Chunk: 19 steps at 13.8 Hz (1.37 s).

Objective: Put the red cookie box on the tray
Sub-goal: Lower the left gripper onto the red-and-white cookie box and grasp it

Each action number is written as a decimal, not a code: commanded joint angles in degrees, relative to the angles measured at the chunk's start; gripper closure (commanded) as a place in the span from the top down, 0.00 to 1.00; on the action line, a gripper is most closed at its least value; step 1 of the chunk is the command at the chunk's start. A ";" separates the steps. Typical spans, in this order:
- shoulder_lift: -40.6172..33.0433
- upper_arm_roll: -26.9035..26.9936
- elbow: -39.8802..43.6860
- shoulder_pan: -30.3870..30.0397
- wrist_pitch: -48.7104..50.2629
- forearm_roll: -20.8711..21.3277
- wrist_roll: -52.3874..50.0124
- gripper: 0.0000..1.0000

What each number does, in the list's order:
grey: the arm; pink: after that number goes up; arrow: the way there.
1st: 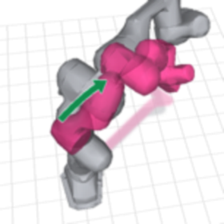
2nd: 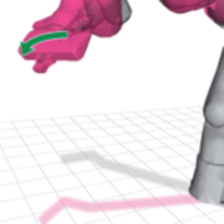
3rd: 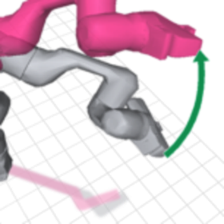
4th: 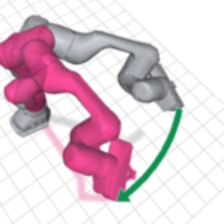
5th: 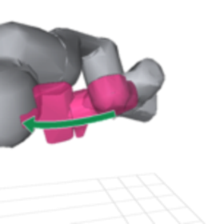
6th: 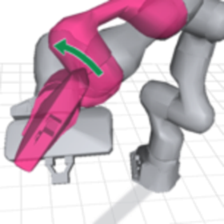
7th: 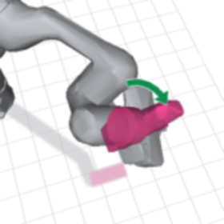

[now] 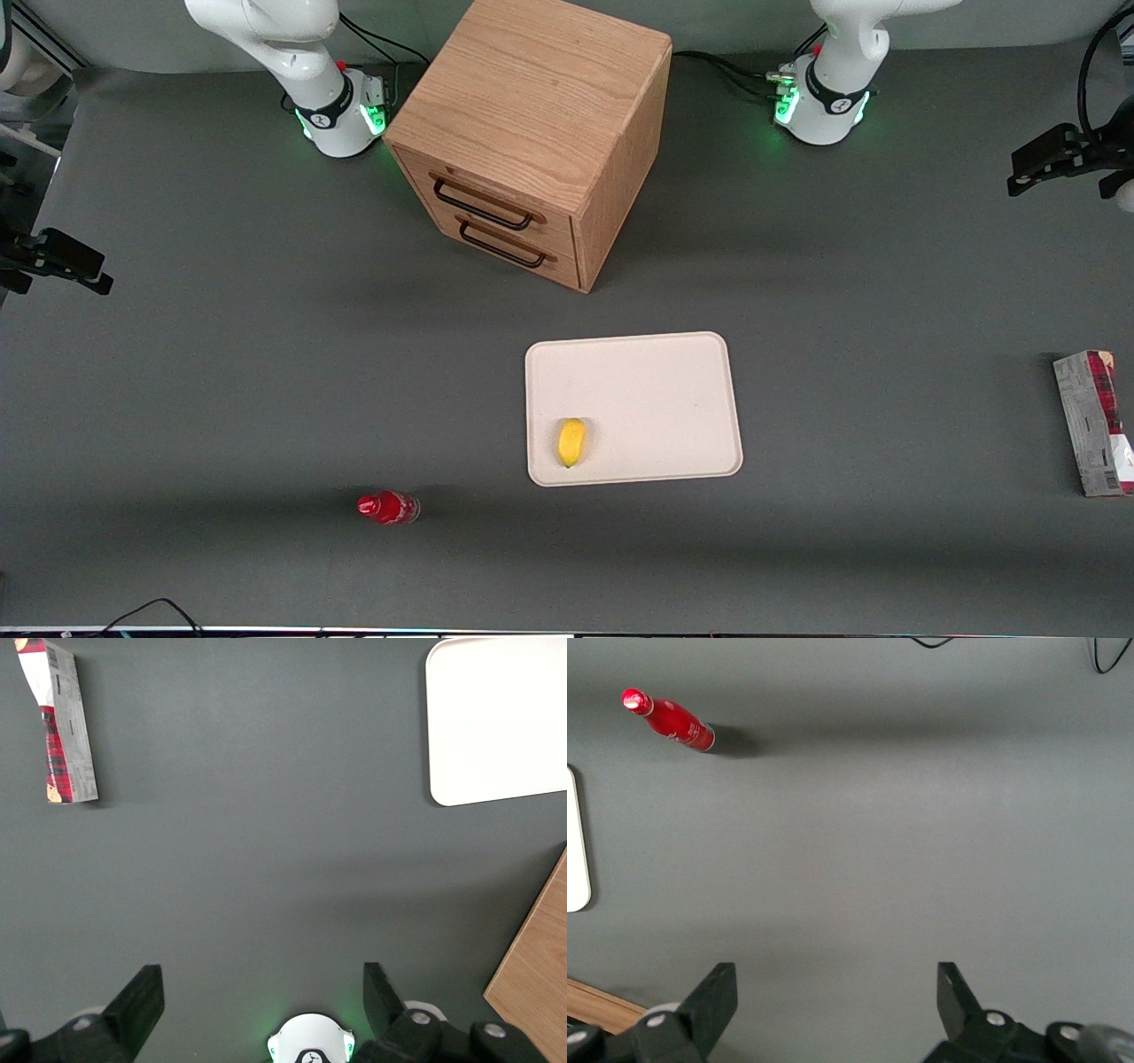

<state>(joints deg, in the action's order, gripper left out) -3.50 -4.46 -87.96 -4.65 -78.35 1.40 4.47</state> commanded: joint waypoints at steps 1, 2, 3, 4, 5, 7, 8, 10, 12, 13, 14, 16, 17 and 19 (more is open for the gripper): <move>-0.98 -0.46 -1.61 -0.27 -0.93 0.53 -0.35 1.00; -0.81 -0.20 -1.08 -0.36 0.11 0.53 -0.34 1.00; -0.64 -0.02 -0.99 -0.36 -0.14 0.79 -0.43 1.00; 0.06 0.15 -0.82 -0.71 -0.57 1.06 -0.60 1.00; 1.63 1.72 -0.20 -0.71 -1.10 2.71 -0.08 1.00; 7.59 5.32 3.29 -0.62 -4.16 6.59 0.44 1.00; 11.37 8.30 6.19 -0.62 -5.66 6.60 1.23 1.00; 20.59 12.88 12.95 -0.71 -7.95 6.25 8.14 1.00; 28.95 17.27 17.80 -1.06 -11.63 3.89 14.57 1.00; 32.03 18.86 17.99 -1.15 -15.39 3.96 17.21 1.00; 34.93 20.09 17.91 -1.15 -20.22 3.87 20.19 1.00; 40.73 22.38 17.82 -2.28 -27.79 3.26 24.69 1.00; 43.20 22.56 17.64 -3.07 -30.96 3.00 25.66 1.00; 46.90 22.65 17.03 -5.09 -37.46 -1.99 26.72 1.00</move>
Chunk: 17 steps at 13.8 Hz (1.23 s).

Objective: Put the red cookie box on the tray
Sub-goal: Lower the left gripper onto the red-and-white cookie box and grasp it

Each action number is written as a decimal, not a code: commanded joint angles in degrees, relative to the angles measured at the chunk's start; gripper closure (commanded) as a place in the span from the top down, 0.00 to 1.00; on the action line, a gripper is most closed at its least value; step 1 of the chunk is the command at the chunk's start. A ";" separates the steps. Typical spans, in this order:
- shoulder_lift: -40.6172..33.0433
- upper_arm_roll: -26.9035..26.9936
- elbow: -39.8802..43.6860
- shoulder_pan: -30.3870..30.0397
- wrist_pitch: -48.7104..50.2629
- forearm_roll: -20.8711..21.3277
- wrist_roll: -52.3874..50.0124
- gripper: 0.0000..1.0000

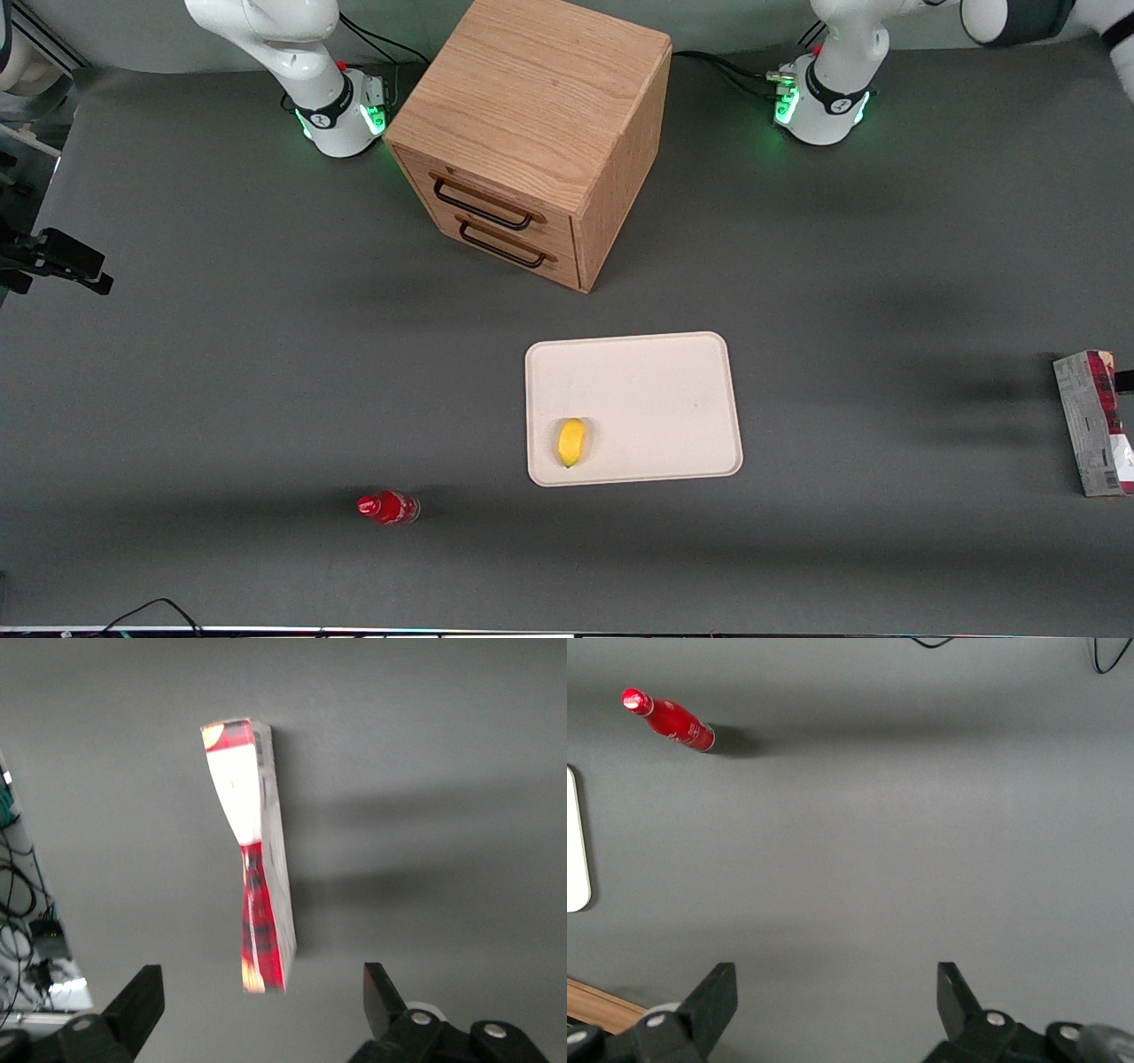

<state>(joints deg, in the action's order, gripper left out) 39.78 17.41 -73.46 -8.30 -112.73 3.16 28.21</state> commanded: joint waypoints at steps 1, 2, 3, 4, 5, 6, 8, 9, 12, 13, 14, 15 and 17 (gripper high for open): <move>5.82 1.04 2.53 -1.63 -5.64 -5.43 5.08 1.00; 7.67 1.65 2.44 -2.24 -7.66 -6.31 6.40 1.00; 9.08 1.75 2.00 -3.03 -9.77 -8.06 6.85 1.00; 10.22 1.75 0.78 -3.03 -12.40 -9.13 8.68 1.00; 11.10 1.84 -0.45 -3.12 -15.56 -9.40 10.70 1.00; 11.90 1.84 -1.16 -3.91 -17.86 -10.10 11.25 1.00; 12.96 1.84 -1.60 -4.00 -18.50 -13.16 11.25 0.14; 12.96 1.84 -1.60 -4.00 -18.06 -13.35 11.34 0.00; 12.78 1.84 -1.52 -4.00 -17.26 -13.44 11.25 0.00; 12.61 1.84 -1.52 -3.91 -17.00 -13.44 11.08 0.00; 12.35 1.84 -1.43 -3.74 -16.56 -13.44 10.99 0.00; 12.17 1.92 -0.73 -3.74 -14.47 -13.53 10.90 0.00; 10.42 2.53 1.98 -3.21 -8.68 -13.36 10.64 0.00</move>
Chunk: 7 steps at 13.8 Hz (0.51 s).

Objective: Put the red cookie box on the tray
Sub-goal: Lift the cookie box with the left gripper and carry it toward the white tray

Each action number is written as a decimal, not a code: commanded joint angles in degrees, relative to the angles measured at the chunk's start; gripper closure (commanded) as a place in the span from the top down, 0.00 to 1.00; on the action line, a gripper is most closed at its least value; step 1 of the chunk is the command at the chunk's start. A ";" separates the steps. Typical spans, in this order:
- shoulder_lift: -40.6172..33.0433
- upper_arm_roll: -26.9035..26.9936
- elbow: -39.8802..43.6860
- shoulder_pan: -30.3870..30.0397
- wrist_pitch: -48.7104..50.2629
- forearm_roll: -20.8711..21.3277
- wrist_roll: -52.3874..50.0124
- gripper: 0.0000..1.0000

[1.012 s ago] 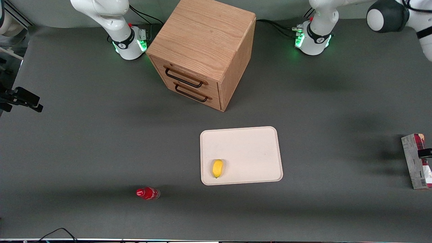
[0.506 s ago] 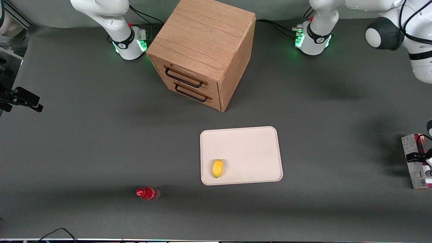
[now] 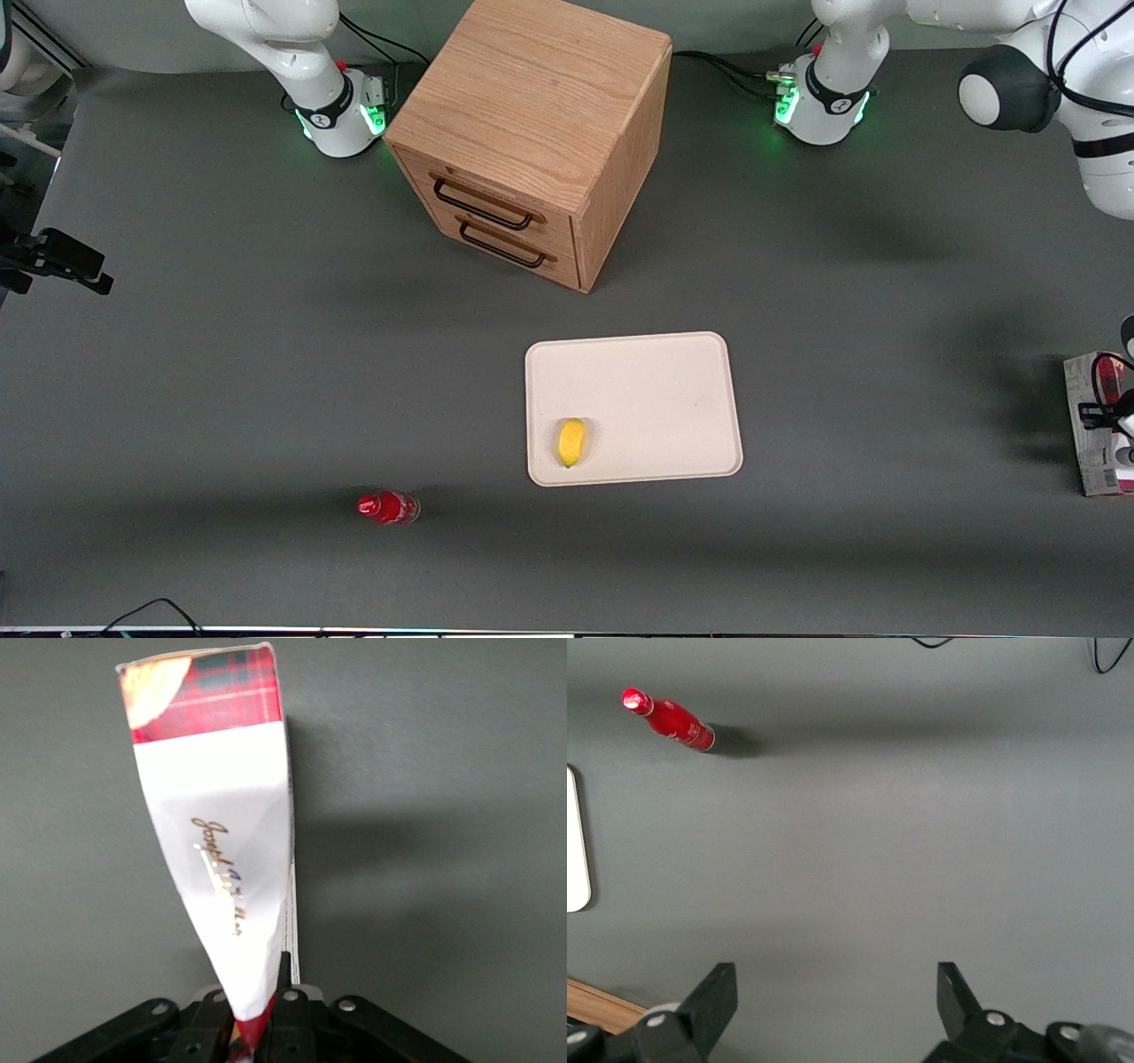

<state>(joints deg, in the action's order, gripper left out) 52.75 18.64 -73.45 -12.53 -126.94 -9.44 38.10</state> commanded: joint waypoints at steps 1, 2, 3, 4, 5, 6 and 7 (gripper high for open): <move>-3.79 1.48 3.47 1.80 9.57 -0.67 0.57 0.00; -5.28 2.01 6.10 2.16 13.87 -0.49 0.05 0.00; -6.25 2.27 9.08 2.51 18.79 -0.41 -0.83 0.00; -7.22 2.36 12.16 2.77 23.53 -0.23 -1.44 0.00; -8.62 2.28 14.45 3.04 27.58 0.03 -2.76 0.00; -10.55 2.19 15.87 3.91 31.63 0.91 -5.90 0.00; -13.61 1.67 16.32 4.96 35.50 2.13 -9.76 0.00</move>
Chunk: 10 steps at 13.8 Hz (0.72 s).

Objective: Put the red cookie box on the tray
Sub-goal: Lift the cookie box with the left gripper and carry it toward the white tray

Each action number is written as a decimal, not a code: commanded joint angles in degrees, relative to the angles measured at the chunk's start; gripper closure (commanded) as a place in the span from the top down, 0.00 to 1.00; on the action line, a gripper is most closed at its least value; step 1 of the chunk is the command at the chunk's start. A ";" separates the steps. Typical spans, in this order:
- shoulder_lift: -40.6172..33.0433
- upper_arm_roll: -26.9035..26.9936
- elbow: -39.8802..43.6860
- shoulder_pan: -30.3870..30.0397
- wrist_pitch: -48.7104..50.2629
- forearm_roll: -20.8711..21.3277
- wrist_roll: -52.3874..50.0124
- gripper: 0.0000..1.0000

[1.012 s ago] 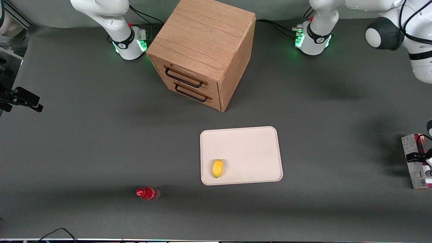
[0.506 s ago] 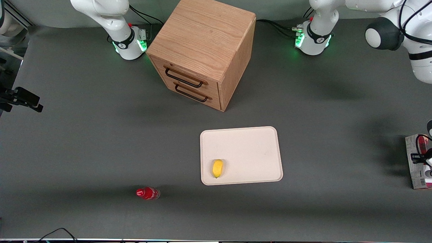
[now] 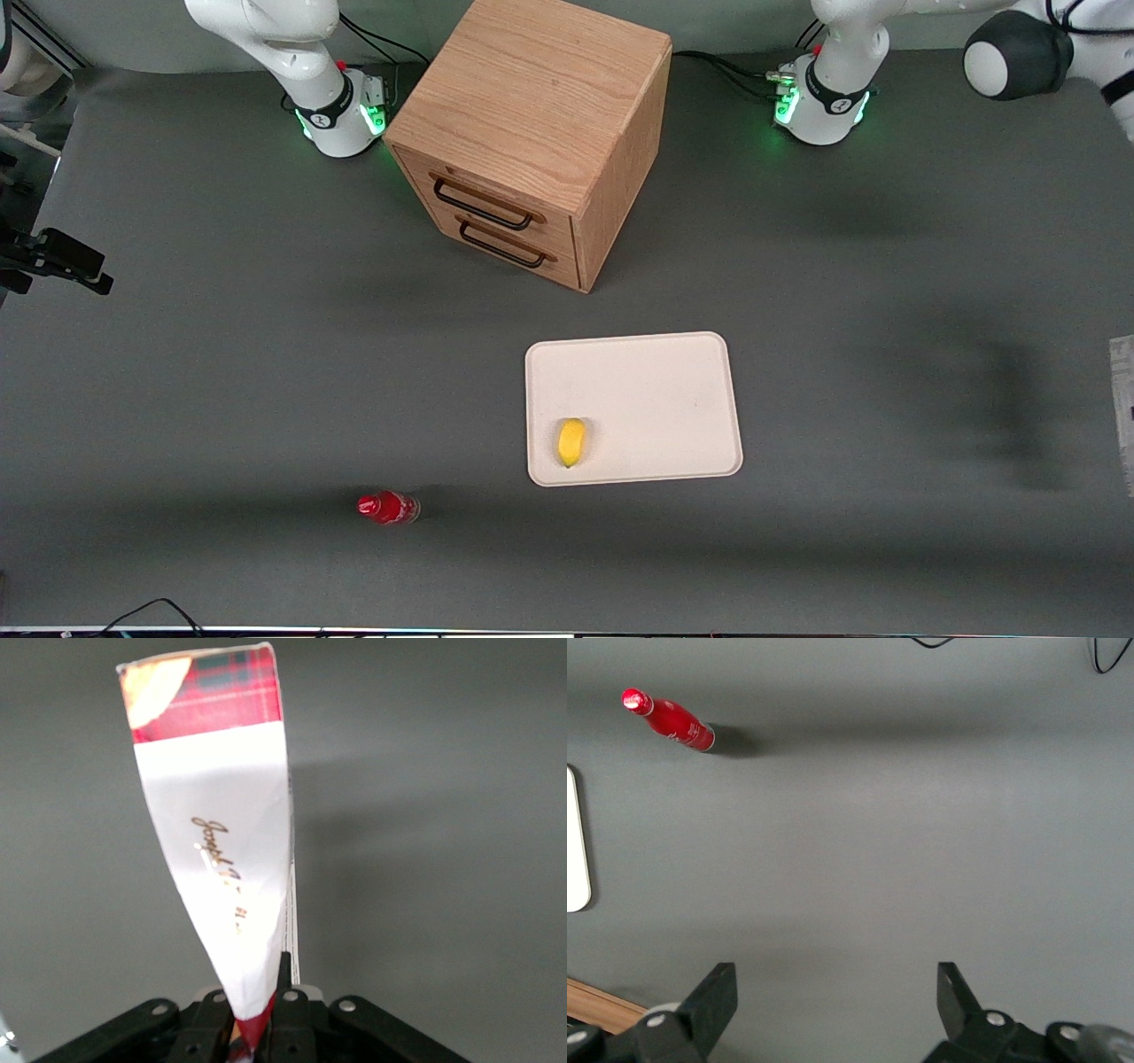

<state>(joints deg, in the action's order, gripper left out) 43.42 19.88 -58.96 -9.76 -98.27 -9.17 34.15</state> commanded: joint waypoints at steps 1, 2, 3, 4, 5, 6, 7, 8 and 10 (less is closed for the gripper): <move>-7.53 0.07 1.74 3.59 10.08 2.83 -9.76 0.00; -10.70 -1.15 1.74 4.91 13.68 3.62 -14.06 0.00; -13.34 -4.21 1.74 5.10 17.28 4.32 -18.63 0.00; -16.06 -8.06 1.66 5.10 20.28 5.11 -23.11 0.00; -18.09 -11.93 1.48 5.01 22.57 6.51 -27.60 0.00; -19.85 -15.89 1.13 5.01 24.42 7.57 -32.43 0.00; -21.00 -20.19 0.78 5.01 25.74 8.28 -37.43 0.00; -21.53 -24.50 -0.70 5.01 25.58 9.07 -42.53 0.00; -21.54 -33.55 -5.44 5.01 21.91 11.00 -52.73 0.00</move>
<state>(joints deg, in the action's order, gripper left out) 22.79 -6.89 -58.23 -4.49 -72.95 -0.39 -10.00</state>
